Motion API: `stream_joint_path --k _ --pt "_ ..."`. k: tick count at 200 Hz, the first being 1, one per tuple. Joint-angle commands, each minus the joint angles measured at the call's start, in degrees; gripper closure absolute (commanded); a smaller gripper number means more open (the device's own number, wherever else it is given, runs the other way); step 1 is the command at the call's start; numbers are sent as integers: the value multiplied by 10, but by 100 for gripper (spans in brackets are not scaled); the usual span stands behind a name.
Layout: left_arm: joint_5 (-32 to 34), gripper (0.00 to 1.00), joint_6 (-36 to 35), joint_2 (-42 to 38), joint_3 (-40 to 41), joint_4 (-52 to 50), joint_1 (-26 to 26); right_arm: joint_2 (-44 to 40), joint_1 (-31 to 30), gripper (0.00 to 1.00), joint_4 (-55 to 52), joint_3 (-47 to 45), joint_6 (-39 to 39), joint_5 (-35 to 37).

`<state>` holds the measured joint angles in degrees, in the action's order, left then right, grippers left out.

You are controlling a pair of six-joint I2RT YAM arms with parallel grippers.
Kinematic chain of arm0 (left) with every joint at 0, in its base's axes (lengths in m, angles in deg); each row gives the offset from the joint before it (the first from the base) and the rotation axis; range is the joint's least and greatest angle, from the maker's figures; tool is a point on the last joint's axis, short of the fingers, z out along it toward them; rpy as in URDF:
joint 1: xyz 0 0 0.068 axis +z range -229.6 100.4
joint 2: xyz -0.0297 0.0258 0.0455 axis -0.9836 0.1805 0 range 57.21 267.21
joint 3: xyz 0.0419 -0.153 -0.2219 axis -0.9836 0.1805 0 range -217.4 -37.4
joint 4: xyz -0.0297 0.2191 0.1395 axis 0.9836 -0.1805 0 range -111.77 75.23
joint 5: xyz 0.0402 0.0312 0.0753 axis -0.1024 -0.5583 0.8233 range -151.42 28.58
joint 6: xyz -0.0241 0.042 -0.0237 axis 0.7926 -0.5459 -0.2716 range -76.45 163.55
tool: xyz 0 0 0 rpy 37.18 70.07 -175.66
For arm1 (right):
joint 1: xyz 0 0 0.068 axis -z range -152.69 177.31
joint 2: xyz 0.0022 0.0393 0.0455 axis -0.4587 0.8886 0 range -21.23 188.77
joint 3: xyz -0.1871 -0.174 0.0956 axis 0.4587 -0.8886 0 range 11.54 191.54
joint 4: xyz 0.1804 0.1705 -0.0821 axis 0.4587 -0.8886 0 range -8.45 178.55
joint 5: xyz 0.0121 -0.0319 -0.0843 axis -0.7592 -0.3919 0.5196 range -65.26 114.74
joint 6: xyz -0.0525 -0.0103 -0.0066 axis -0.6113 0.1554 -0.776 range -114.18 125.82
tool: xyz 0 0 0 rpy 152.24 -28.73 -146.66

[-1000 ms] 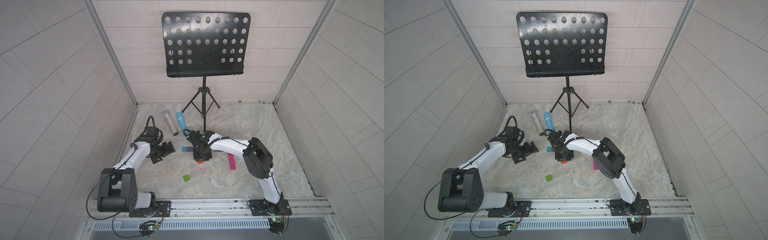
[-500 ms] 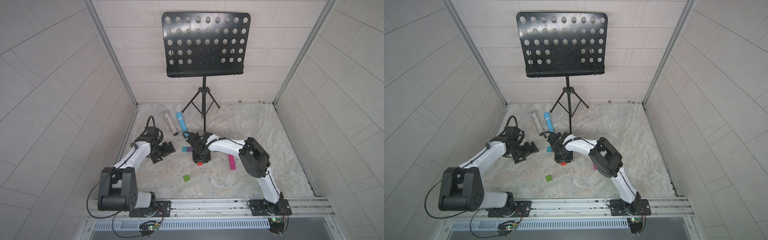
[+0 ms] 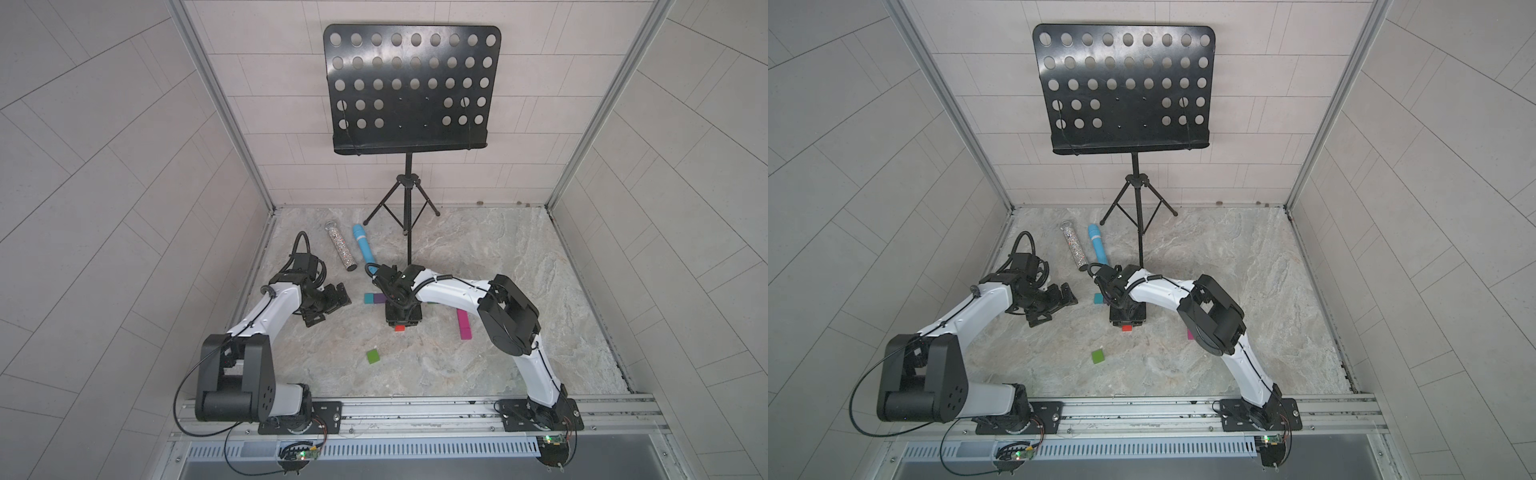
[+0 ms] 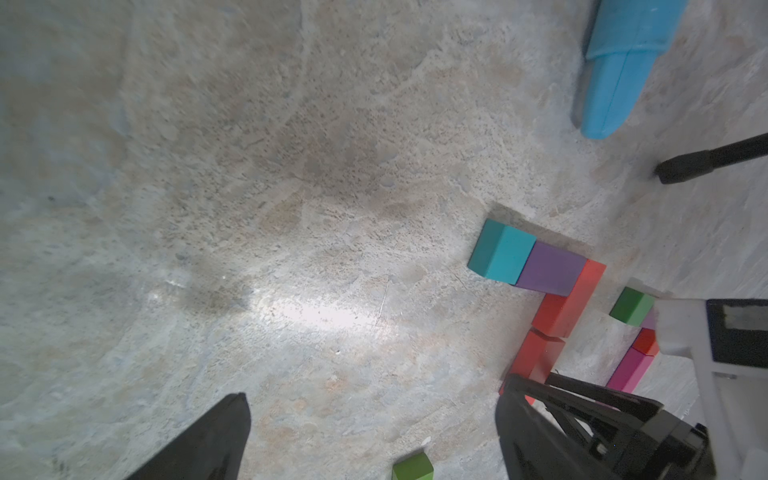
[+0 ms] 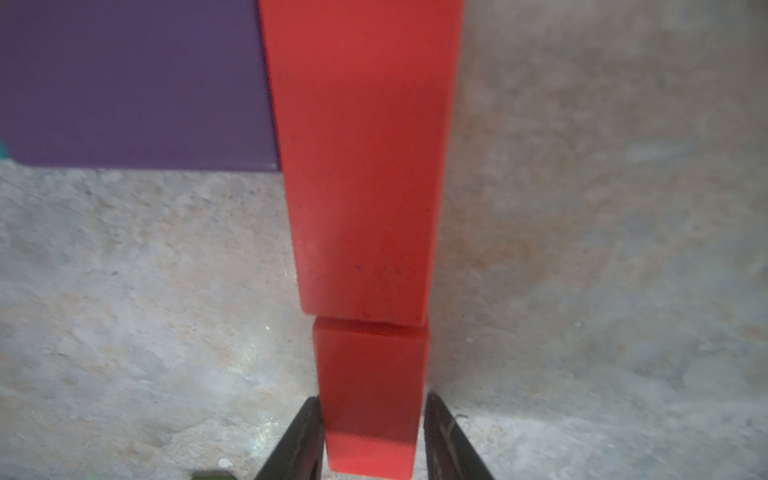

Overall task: Assemble the number 7 with building blocks
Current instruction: Assemble the building block at the center of the board.

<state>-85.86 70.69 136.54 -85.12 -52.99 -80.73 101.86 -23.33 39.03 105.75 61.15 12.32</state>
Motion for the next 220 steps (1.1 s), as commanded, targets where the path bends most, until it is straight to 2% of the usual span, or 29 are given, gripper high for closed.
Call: stream_joint_path --k 1,50,163,220 --pt "1 0 -10 3 -5 -2 0 -4 -3 59 -19 12 5 18" --pt "3 0 -12 7 -7 -2 0 6 -3 62 -25 24 -1 19" --pt "4 0 -16 11 -6 -3 0 20 -3 63 -29 28 0 12" --pt "4 0 -18 13 -4 -3 0 23 -3 59 -29 28 3 13"
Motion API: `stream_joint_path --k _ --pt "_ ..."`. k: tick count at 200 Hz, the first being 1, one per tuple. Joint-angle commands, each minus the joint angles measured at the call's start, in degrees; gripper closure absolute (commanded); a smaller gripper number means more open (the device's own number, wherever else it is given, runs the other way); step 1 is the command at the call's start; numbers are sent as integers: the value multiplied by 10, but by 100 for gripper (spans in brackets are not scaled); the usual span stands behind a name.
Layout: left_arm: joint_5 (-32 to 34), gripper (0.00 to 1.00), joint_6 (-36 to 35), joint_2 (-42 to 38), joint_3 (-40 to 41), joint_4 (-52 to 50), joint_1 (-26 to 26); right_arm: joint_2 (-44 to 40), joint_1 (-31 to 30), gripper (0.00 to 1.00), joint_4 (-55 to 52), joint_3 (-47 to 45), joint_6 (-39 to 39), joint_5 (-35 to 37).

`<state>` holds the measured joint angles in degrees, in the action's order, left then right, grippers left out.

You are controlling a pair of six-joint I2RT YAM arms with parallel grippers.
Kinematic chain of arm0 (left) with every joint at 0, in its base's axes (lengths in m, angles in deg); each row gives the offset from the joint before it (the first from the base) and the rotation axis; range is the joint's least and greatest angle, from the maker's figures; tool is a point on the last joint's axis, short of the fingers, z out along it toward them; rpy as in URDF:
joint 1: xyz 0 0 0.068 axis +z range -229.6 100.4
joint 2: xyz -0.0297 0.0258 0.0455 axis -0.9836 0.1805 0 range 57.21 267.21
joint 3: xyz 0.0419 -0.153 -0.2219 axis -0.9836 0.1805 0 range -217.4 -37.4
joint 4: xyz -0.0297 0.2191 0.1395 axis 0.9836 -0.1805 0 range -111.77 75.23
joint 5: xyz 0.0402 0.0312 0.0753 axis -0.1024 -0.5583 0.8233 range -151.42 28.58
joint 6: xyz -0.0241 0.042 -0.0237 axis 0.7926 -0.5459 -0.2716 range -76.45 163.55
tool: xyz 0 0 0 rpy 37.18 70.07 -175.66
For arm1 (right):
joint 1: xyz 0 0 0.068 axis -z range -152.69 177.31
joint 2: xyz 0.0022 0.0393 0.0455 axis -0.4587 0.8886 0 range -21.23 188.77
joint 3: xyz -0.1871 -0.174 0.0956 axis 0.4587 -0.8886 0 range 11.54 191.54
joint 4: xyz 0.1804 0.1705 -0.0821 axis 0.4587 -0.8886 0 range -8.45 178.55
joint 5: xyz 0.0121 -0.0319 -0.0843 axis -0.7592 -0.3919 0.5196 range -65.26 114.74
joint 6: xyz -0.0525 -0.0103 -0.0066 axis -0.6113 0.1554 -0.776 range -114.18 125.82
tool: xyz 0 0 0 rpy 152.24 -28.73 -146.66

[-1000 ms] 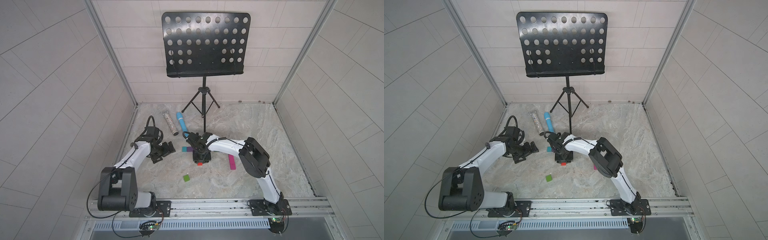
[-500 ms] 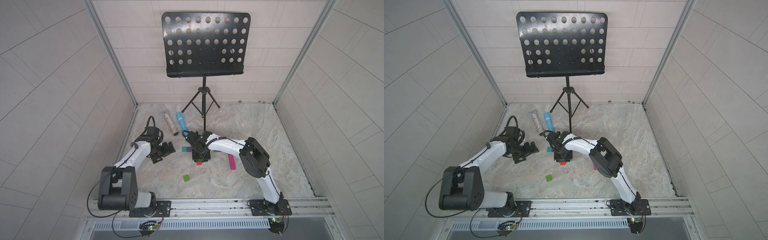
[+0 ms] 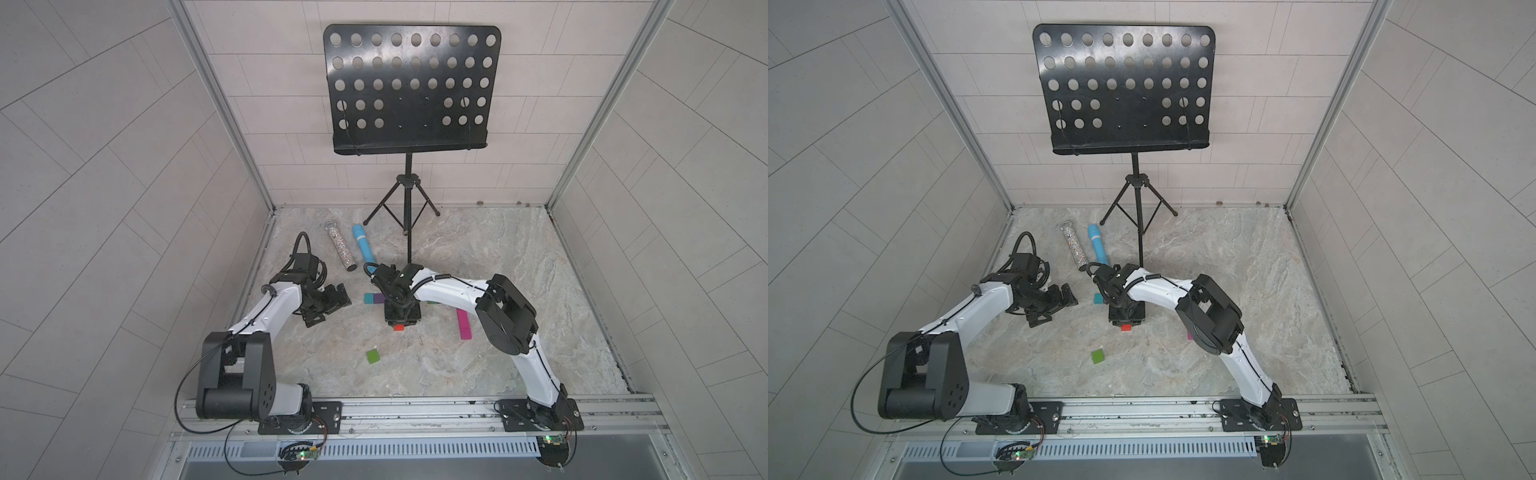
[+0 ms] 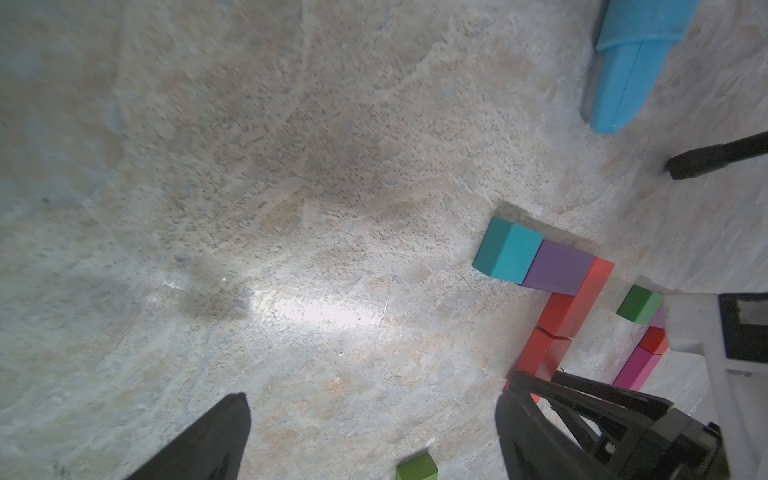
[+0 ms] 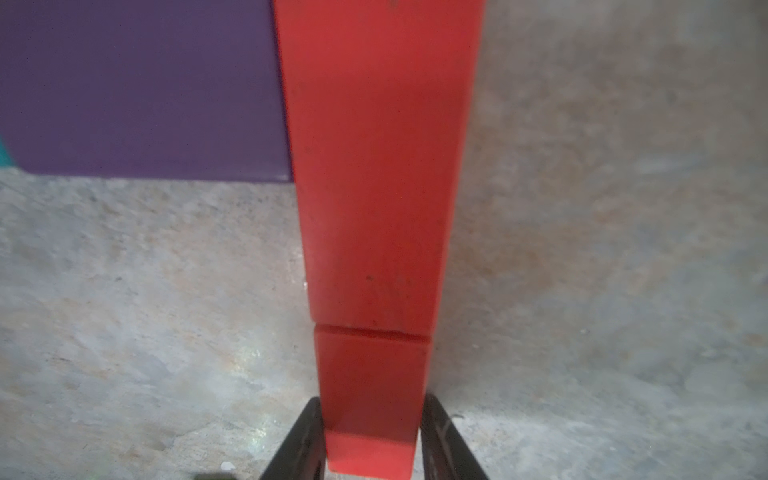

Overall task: Assemble the number 7 with building blocks
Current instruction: Assemble the building block at the center of the board.

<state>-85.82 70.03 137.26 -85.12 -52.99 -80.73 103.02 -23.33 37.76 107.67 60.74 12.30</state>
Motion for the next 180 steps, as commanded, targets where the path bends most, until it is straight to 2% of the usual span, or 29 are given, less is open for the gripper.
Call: stream_joint_path --k 1,45,92,180 --pt "4 0 -12 5 -4 -3 0 12 -3 59 -16 8 7 13" --pt "4 0 -12 5 -5 -3 -1 17 -2 58 -16 10 7 16" --pt "5 0 -13 9 -2 -1 0 22 5 49 -19 30 0 21" --pt "8 0 -14 9 0 -1 0 37 7 45 -32 46 4 27"
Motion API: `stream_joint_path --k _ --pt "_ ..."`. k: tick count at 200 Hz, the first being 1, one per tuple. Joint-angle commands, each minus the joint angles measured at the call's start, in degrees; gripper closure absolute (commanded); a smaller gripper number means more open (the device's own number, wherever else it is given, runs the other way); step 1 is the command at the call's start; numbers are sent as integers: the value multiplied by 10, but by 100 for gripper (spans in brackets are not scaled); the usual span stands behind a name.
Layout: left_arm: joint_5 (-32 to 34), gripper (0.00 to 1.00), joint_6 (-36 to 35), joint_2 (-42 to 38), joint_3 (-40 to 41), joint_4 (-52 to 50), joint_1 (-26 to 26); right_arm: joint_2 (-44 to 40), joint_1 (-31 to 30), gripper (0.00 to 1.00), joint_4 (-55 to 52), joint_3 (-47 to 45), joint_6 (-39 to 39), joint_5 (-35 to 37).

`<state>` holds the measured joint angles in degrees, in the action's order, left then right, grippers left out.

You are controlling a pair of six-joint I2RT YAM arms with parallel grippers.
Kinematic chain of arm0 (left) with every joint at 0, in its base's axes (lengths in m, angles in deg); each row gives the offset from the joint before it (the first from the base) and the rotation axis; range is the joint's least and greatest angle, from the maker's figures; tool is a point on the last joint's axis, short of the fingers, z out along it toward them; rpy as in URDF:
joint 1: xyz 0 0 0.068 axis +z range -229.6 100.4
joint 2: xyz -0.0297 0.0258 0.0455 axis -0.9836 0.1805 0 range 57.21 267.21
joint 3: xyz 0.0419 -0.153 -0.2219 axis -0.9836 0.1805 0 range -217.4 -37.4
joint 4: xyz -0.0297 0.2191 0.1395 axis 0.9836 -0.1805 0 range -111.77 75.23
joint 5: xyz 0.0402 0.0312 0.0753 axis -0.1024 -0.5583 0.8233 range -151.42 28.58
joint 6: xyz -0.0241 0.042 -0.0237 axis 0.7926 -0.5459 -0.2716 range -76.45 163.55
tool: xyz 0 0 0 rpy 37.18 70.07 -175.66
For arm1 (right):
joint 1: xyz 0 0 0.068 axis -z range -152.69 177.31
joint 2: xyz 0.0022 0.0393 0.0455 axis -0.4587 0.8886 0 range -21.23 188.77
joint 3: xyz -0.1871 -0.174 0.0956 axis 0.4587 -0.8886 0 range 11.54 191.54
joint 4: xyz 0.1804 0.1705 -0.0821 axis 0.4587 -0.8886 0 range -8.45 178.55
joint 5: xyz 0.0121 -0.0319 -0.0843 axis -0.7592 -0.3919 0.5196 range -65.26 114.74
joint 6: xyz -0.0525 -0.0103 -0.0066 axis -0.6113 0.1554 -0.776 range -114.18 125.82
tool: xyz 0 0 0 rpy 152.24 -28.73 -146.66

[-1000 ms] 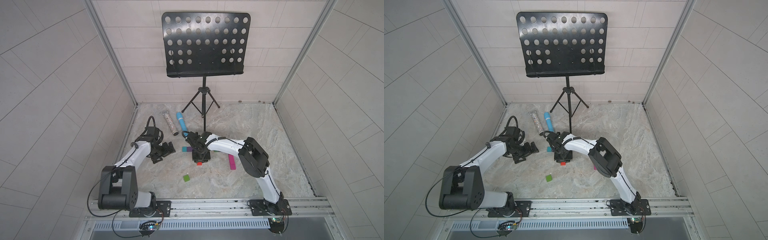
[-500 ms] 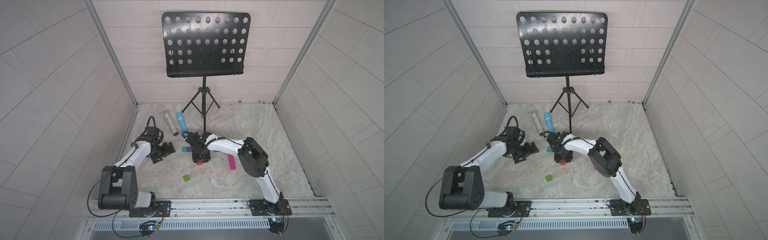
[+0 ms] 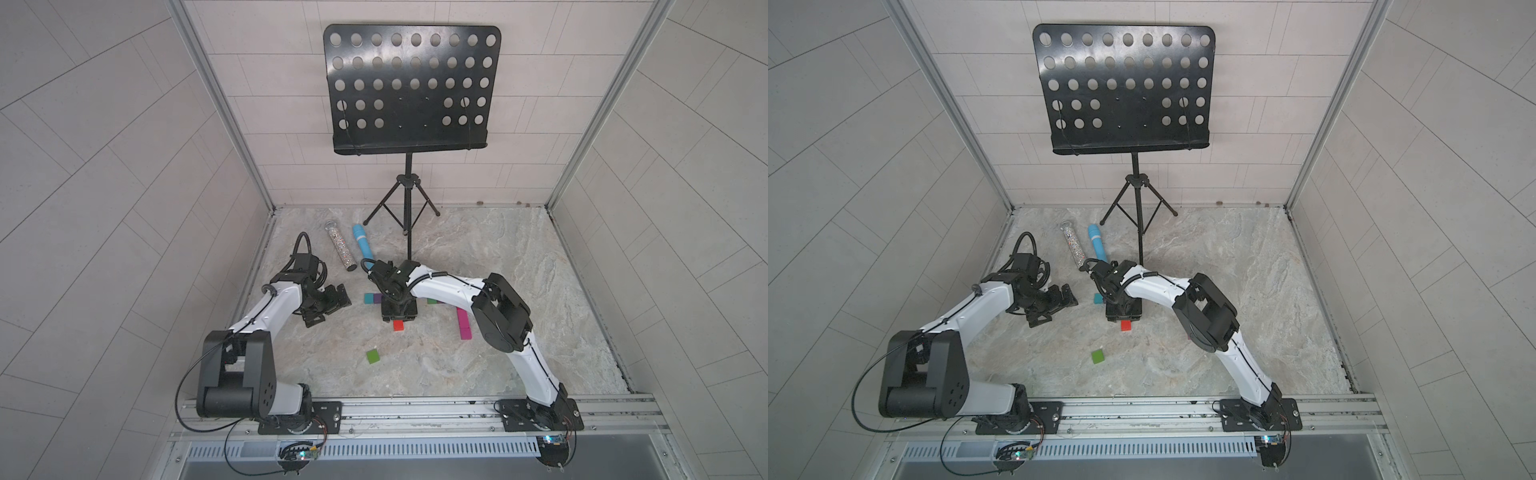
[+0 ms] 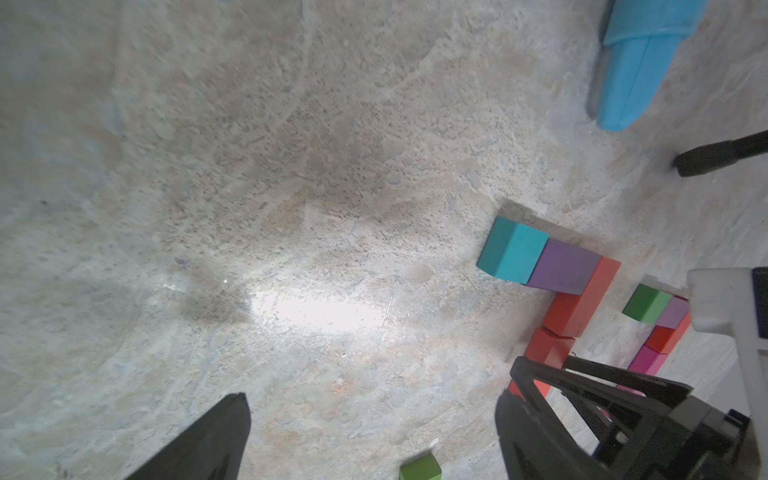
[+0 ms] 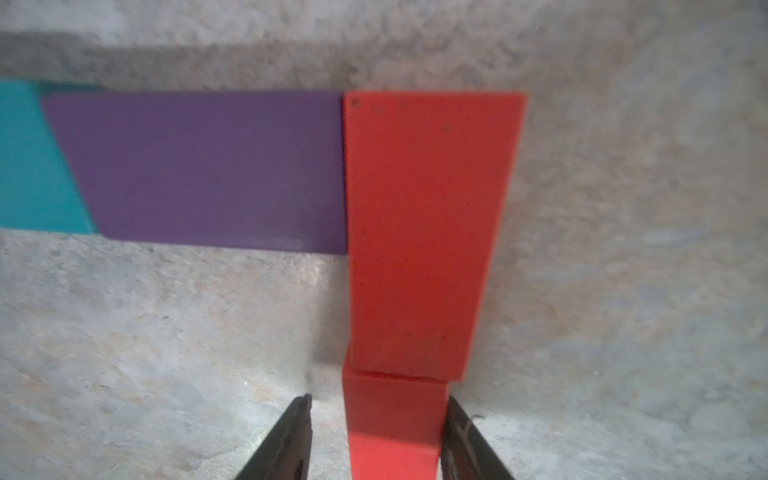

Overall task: Assemble the number 7 with building blocks
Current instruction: Assemble the building block at the center of the board.

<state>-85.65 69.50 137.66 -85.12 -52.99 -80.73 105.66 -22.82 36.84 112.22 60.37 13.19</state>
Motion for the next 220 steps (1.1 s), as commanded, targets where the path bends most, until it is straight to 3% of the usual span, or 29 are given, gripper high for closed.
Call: stream_joint_path --k 1,220 --pt "5 0 -9 5 -1 -2 -1 11 2 45 -23 1 8 18" --pt "4 0 -9 11 0 2 0 25 14 45 -30 18 -25 16"
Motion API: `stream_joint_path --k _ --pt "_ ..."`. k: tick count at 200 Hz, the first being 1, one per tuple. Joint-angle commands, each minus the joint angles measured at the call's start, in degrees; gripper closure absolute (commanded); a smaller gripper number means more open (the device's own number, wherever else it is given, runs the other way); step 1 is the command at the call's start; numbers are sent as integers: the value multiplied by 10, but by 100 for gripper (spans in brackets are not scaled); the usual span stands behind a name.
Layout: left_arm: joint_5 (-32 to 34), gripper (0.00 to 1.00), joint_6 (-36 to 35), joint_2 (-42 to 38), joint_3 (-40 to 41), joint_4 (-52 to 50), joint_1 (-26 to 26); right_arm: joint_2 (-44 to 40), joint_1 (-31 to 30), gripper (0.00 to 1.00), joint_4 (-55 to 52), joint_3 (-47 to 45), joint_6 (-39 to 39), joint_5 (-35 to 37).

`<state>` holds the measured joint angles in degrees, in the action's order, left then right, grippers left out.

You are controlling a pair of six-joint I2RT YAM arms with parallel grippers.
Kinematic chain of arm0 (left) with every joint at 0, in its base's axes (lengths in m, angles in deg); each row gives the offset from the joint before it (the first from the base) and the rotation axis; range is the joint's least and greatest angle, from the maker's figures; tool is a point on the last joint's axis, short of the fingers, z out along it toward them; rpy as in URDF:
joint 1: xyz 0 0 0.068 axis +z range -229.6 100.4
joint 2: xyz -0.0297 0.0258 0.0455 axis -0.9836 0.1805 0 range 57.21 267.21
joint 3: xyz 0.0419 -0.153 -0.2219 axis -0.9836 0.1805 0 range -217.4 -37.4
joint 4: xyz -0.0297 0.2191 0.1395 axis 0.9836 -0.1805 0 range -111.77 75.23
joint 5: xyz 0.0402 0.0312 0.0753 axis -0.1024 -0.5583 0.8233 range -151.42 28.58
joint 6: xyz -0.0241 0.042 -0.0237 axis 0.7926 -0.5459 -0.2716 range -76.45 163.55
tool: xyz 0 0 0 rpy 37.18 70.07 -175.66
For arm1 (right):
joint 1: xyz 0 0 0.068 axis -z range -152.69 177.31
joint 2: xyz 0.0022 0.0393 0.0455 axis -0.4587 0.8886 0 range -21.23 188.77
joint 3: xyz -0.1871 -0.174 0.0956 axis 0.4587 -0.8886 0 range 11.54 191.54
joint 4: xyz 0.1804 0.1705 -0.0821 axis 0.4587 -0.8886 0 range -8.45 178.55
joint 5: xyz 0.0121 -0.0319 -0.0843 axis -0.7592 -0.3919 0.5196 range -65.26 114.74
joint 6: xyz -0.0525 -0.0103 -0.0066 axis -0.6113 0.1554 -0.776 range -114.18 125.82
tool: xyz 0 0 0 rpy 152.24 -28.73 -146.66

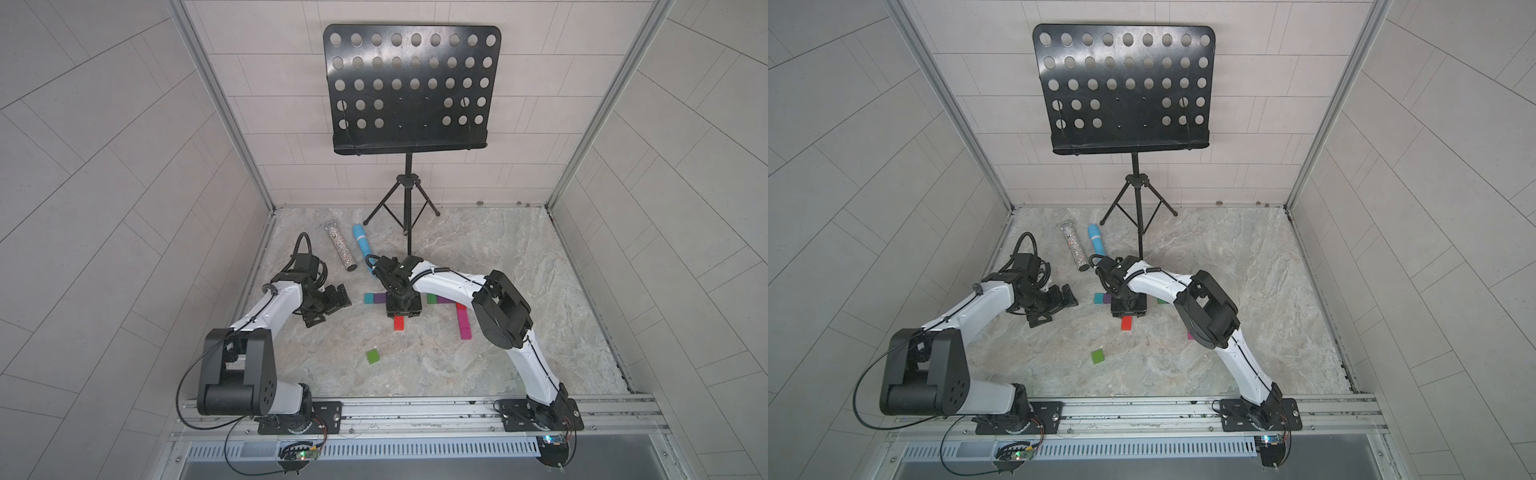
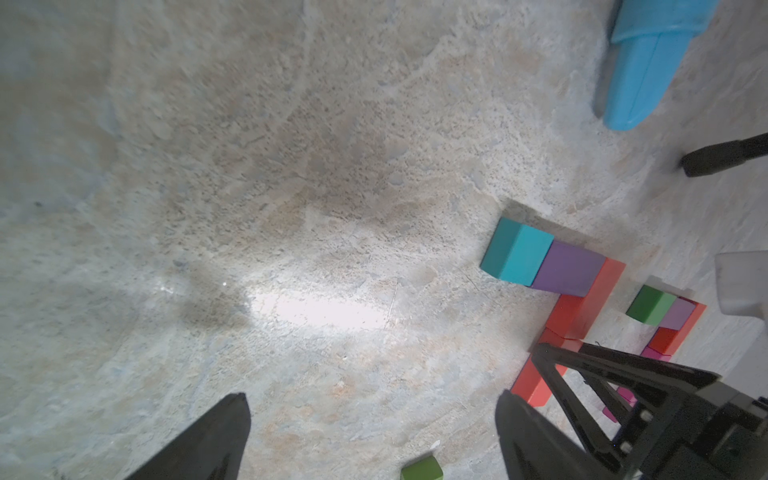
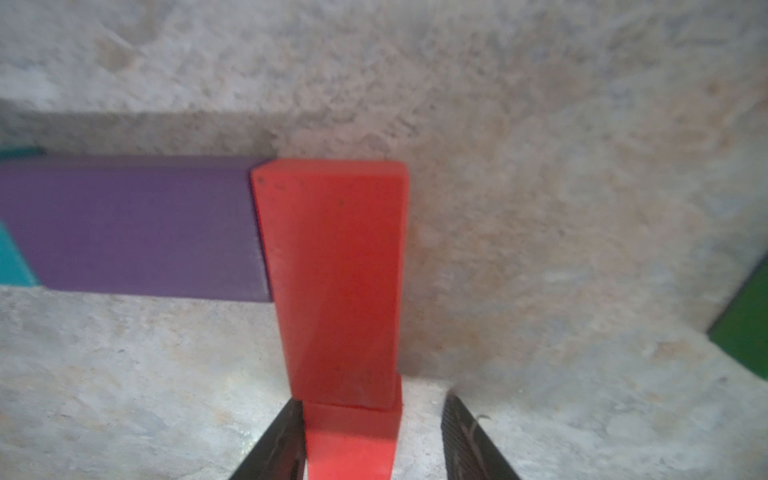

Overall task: Assemble the number 7 with building blocks
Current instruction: Assemble the building block at the center of the board.

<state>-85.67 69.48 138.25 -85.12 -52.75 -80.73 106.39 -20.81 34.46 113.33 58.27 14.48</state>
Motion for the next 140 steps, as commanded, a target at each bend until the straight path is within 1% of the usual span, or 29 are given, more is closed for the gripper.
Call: stream_joint_path --k 1,70,140 --pt "4 0 -9 5 0 -1 0 17 -7 45 -6 7 -4 3" --pt "4 0 -9 6 0 0 0 6 -18 45 -4 9 -2 2" --pt "4 0 -9 8 2 2 0 17 -18 45 -3 20 -4 2"
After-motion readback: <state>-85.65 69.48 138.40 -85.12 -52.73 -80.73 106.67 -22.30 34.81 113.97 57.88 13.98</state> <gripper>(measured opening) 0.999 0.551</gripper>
